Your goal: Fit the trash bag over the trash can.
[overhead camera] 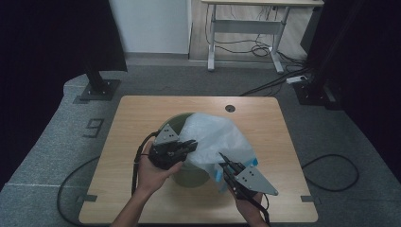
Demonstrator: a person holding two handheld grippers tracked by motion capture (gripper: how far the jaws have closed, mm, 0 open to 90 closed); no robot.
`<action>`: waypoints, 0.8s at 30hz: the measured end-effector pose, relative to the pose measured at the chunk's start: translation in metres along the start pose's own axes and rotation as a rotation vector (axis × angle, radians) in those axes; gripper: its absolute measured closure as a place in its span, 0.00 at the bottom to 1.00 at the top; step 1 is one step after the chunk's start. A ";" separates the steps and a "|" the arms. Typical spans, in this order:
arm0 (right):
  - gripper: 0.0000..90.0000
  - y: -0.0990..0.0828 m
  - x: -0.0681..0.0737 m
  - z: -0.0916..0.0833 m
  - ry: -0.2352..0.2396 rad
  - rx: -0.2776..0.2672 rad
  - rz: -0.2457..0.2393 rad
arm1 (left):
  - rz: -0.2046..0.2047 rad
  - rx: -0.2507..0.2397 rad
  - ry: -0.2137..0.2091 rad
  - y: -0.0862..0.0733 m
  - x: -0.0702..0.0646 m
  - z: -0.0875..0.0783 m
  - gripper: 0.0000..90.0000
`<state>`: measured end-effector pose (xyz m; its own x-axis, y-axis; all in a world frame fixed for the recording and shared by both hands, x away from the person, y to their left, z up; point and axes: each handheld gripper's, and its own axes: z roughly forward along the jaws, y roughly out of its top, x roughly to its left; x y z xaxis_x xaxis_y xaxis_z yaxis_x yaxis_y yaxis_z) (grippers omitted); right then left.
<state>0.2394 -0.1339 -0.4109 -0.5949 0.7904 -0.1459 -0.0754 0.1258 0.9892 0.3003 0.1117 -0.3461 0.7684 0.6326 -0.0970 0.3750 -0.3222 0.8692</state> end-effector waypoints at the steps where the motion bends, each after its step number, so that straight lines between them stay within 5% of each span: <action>1: 0.96 -0.001 0.000 0.000 0.004 0.001 0.001 | -0.006 -0.013 0.012 0.000 0.001 0.000 0.98; 3: 0.69 -0.003 0.003 0.000 0.022 0.005 0.003 | -0.024 -0.036 0.031 -0.001 0.004 -0.002 0.99; 7: 0.45 -0.009 0.011 -0.006 0.046 0.006 0.057 | -0.057 -0.081 0.076 -0.002 0.013 -0.011 0.99; 17: 0.36 -0.040 0.009 -0.028 0.161 0.038 0.199 | -0.130 -0.109 0.121 -0.009 0.036 -0.025 0.99; 20: 0.35 -0.049 0.002 -0.033 0.153 0.029 0.249 | -0.156 -0.118 0.129 -0.011 0.043 -0.029 0.99; 24: 0.33 -0.056 -0.008 -0.036 0.083 0.042 0.264 | -0.174 -0.124 0.135 -0.015 0.049 -0.034 0.99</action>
<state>0.2191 -0.1686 -0.4648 -0.6531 0.7477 0.1200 0.1228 -0.0518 0.9911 0.3148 0.1717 -0.3479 0.6184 0.7619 -0.1924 0.4232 -0.1165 0.8985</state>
